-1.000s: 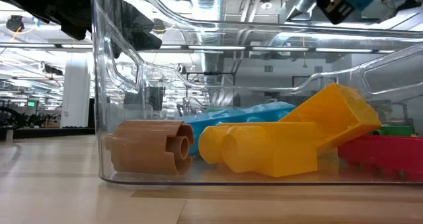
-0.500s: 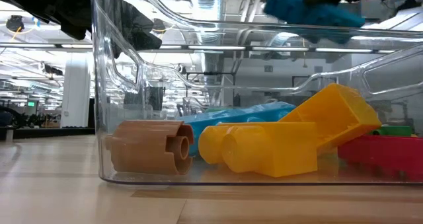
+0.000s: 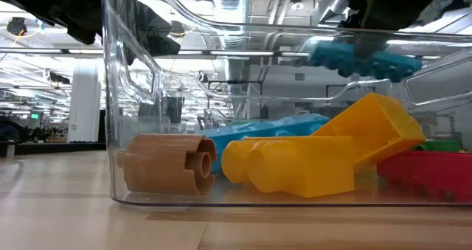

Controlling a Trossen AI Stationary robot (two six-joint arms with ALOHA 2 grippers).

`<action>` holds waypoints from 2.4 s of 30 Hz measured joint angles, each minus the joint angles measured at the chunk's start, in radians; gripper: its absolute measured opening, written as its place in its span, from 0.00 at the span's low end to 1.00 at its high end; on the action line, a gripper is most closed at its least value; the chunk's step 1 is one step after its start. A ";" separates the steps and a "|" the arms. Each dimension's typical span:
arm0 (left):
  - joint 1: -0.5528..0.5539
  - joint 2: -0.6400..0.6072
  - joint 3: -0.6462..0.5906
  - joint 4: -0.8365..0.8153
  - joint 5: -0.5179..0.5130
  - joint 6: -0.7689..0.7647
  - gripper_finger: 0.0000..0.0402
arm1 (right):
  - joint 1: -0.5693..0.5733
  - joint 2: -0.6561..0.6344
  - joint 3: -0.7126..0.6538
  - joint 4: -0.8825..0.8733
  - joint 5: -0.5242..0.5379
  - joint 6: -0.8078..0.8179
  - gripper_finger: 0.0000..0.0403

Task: Pick & Place Toys
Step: Put the blue game piece into the bottom transparent bin, then put the bottom yellow game piece into the bottom transparent bin

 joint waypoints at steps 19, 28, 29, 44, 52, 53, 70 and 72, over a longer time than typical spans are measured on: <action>0.000 0.000 0.000 -0.002 0.000 0.000 0.53 | 0.038 -0.135 0.000 -0.175 0.143 -0.016 0.58; 0.000 0.000 0.000 -0.003 0.000 0.000 0.53 | 0.214 -0.251 -0.003 -0.423 0.421 0.165 0.58; 0.000 0.000 0.000 -0.003 0.000 0.000 0.53 | 0.234 -0.258 -0.007 -0.426 0.448 0.182 0.58; 0.002 0.000 0.000 0.001 0.000 -0.016 0.53 | 0.252 -0.260 -0.160 -0.370 0.337 0.270 0.71; 0.002 0.000 0.000 0.001 0.000 -0.017 0.53 | 0.199 -0.202 -0.162 -0.279 0.297 0.137 0.88; 0.002 0.000 0.000 0.001 0.000 -0.017 0.53 | 0.195 -0.189 -0.162 -0.273 0.280 0.126 0.89; 0.002 0.000 0.000 0.001 0.000 -0.017 0.53 | 0.165 -0.008 -0.162 -0.196 0.218 0.052 0.99; 0.002 0.000 0.000 0.001 0.000 -0.017 0.53 | 0.153 0.003 -0.161 -0.190 0.206 0.045 0.99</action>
